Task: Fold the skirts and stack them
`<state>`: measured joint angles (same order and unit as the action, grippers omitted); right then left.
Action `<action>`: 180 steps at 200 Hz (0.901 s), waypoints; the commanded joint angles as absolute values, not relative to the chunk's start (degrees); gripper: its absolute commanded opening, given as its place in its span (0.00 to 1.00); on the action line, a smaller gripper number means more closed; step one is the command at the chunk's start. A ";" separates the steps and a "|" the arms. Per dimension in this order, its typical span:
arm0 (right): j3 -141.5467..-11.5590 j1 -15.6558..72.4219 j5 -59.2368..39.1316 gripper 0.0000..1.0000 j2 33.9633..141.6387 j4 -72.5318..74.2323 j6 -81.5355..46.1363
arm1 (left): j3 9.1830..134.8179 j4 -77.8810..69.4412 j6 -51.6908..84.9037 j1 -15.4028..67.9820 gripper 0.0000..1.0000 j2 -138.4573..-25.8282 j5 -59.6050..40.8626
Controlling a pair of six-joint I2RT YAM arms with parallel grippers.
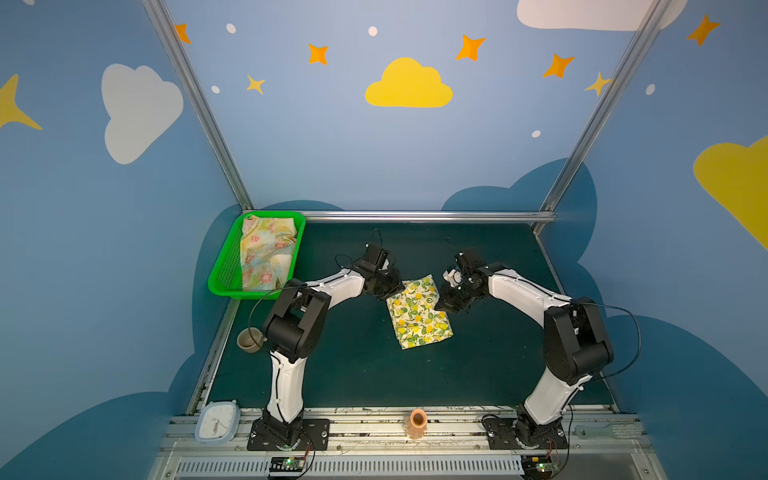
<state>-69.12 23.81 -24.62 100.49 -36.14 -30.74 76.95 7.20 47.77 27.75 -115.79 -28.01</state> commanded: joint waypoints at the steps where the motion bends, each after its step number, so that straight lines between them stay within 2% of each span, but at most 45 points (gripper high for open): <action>1: -67.05 23.38 -21.95 0.00 102.10 -37.80 -29.16 | 76.36 5.91 49.24 27.97 0.04 -117.97 -28.63; 70: -62.01 26.11 -18.24 0.00 105.59 -34.87 -32.21 | 85.47 11.13 46.22 27.82 0.04 -127.57 -28.81; 115: -59.69 33.51 -18.09 0.00 106.94 -30.42 -38.62 | 92.76 14.31 43.76 26.78 0.04 -131.90 -29.07; 146: -63.64 38.40 -17.06 0.00 107.12 -29.73 -41.63 | 93.70 12.64 43.02 25.37 0.04 -129.46 -30.26; 180: -68.17 38.65 -18.08 0.00 102.91 -30.31 -40.27 | 90.69 11.43 42.60 25.07 0.04 -121.65 -31.09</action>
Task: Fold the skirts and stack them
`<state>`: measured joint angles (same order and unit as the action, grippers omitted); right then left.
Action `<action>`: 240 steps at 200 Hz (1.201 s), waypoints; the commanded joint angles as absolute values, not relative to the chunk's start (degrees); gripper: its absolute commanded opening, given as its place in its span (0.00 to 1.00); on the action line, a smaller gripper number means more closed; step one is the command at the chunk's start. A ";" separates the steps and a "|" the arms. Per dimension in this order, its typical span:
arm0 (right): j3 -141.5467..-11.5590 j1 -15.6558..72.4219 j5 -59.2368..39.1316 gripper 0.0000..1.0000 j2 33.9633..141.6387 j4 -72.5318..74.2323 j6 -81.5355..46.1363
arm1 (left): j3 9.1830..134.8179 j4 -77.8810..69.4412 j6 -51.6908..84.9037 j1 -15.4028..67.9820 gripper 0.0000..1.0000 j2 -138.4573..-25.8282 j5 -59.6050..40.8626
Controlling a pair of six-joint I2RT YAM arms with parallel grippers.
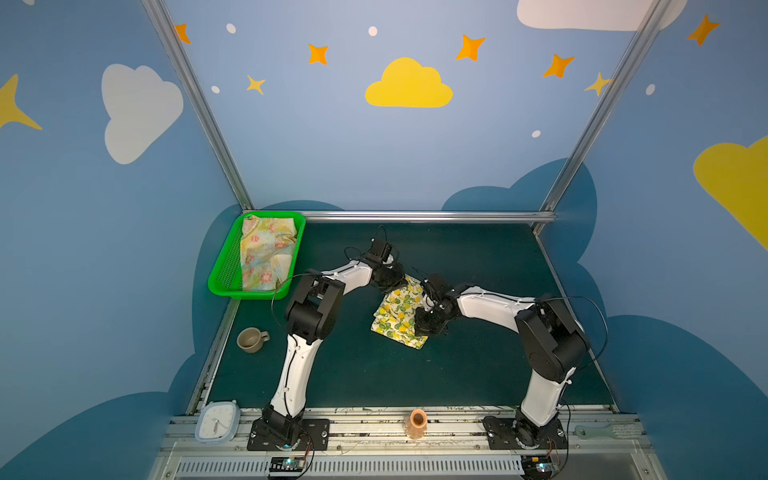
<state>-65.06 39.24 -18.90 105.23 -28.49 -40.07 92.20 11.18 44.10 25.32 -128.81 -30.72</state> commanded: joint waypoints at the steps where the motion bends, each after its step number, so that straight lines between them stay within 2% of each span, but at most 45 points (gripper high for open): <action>1: -68.32 38.57 -18.13 0.00 102.78 -30.40 -40.13 | 90.52 11.34 42.62 25.06 0.04 -121.51 -31.10; 47: -74.57 31.04 -24.10 0.00 100.33 -35.54 -32.08 | 78.32 8.80 46.41 26.69 0.04 -110.09 -30.15; 85: -81.81 25.25 -25.57 0.00 106.80 -39.61 -26.25 | 67.45 5.36 50.84 31.21 0.04 -104.79 -27.51; 131: -85.30 21.71 -26.08 0.00 114.81 -39.86 -24.96 | 57.09 -0.05 56.24 34.42 0.04 -103.80 -25.97; 180: -80.83 21.18 -24.10 0.00 116.74 -37.44 -26.74 | 54.83 2.63 54.92 34.51 0.04 -105.07 -22.13; 240: -67.95 22.75 -21.18 0.00 110.35 -32.16 -31.11 | 58.33 7.30 49.80 30.26 0.04 -107.80 -20.87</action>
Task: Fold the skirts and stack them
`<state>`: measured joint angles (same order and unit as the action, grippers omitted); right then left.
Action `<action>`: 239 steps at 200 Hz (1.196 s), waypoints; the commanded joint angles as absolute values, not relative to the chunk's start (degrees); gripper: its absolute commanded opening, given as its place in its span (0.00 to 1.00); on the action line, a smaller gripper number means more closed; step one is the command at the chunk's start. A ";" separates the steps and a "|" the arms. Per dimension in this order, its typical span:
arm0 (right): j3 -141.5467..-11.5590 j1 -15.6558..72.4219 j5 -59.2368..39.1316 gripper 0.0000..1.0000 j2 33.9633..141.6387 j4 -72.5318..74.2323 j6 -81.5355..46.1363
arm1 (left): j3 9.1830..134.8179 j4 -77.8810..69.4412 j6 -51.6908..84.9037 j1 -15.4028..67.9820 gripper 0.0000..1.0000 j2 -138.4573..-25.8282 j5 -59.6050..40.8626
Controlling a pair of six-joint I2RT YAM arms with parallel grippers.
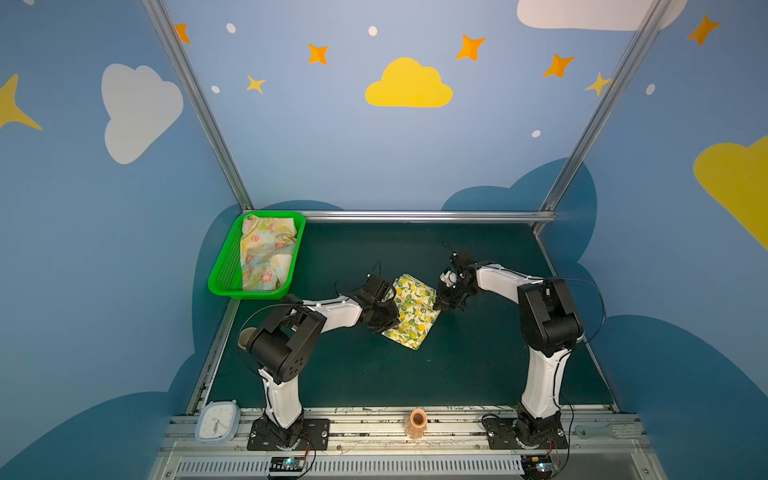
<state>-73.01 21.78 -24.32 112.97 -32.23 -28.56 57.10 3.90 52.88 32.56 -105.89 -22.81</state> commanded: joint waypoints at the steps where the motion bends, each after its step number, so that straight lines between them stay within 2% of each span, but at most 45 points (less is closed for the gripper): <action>1: -67.73 22.76 -21.23 0.00 110.15 -31.99 -31.20 | 58.34 7.34 49.69 30.16 0.04 -107.87 -20.85; 50: -60.30 29.63 -19.06 0.00 104.10 -28.29 -36.39 | 62.26 10.91 44.20 25.46 0.04 -109.94 -19.43; 94: -60.44 37.06 -16.17 0.00 99.81 -25.40 -39.00 | 65.56 11.26 39.77 23.86 0.04 -108.59 -17.53; 121: -65.70 35.43 -17.38 0.00 98.59 -29.82 -34.70 | 64.94 9.96 39.13 24.15 0.04 -105.22 -19.48; 155: -72.50 30.89 -22.24 0.00 102.19 -34.54 -29.49 | 62.93 10.90 40.63 26.48 0.04 -102.21 -20.40; 188: -74.03 26.98 -26.06 0.00 106.63 -34.24 -28.21 | 57.75 8.08 44.13 29.41 0.04 -101.25 -20.54; 239: -73.52 26.59 -26.25 0.00 111.12 -33.08 -28.29 | 51.34 3.96 47.64 29.70 0.04 -102.47 -21.53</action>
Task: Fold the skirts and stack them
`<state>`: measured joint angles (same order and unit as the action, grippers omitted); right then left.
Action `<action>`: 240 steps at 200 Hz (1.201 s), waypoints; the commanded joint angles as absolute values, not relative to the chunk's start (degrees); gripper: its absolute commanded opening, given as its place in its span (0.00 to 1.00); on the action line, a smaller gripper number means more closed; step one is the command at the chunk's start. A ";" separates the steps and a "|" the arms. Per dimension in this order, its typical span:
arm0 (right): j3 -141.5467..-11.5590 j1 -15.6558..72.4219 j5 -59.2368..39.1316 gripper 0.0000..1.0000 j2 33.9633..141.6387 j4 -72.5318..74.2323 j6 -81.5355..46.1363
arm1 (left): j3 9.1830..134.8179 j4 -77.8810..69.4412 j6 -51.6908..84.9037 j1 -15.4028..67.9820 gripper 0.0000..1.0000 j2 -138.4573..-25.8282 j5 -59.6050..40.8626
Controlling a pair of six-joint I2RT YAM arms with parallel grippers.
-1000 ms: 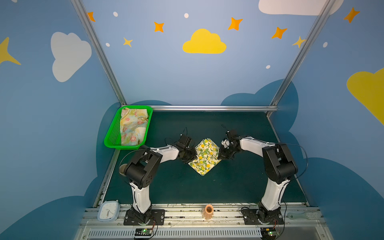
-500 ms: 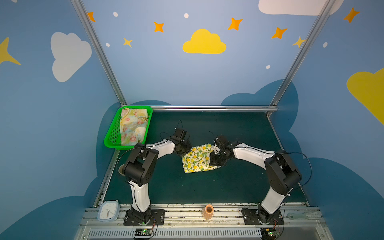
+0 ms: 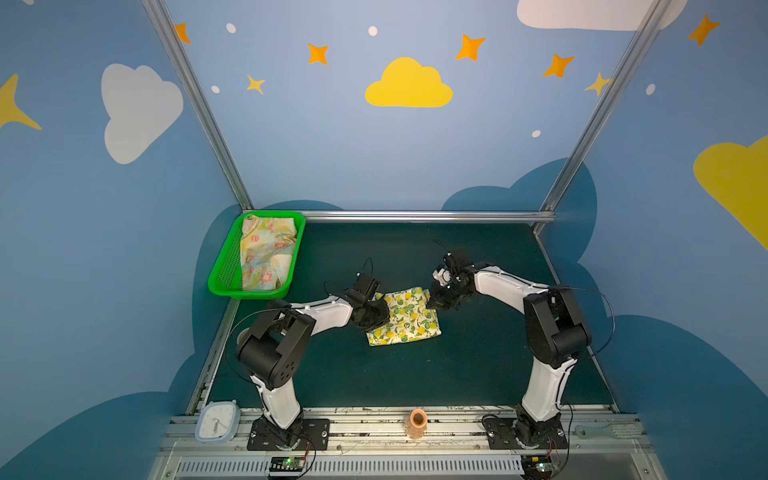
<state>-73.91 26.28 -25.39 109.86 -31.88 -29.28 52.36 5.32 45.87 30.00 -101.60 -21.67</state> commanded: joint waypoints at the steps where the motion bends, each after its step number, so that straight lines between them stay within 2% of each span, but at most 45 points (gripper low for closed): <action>1: -73.50 26.61 -26.17 0.00 111.20 -33.15 -28.30 | 51.38 3.96 47.64 29.70 0.04 -102.52 -21.53; 50: -73.09 25.62 -23.61 0.00 109.16 -35.07 -27.35 | 54.03 4.97 46.08 29.71 0.04 -101.77 -21.95; 63: -73.18 24.81 -23.81 0.36 108.17 -35.89 -26.93 | 54.23 4.75 45.61 29.71 0.04 -100.72 -22.14; 68: -73.20 24.55 -23.82 0.45 107.98 -36.34 -26.66 | 54.31 4.82 45.40 29.71 0.04 -100.38 -22.30; 74: -73.42 24.34 -23.58 0.52 107.85 -36.91 -26.13 | 54.48 4.91 45.14 29.71 0.04 -99.89 -22.58; 113: -74.37 24.26 -22.56 0.64 109.66 -38.31 -24.15 | 54.16 5.17 44.55 29.71 0.04 -97.06 -22.83; 166: -75.47 24.48 -23.28 0.62 113.20 -35.98 -24.40 | 54.01 5.80 44.34 29.02 0.04 -95.98 -23.17; 190: -76.83 24.87 -23.56 0.53 115.27 -35.86 -24.69 | 54.05 5.54 44.33 28.75 0.04 -96.76 -23.66; 202: -77.30 25.02 -23.35 0.43 116.12 -35.77 -25.19 | 54.14 5.39 44.33 28.67 0.04 -97.49 -23.73; 226: -77.27 25.13 -23.15 0.33 116.89 -35.10 -26.38 | 54.05 4.44 44.64 28.62 0.04 -99.08 -24.25; 240: -76.99 25.08 -22.98 0.32 116.76 -34.73 -26.92 | 53.92 3.73 45.00 28.62 0.04 -99.99 -24.62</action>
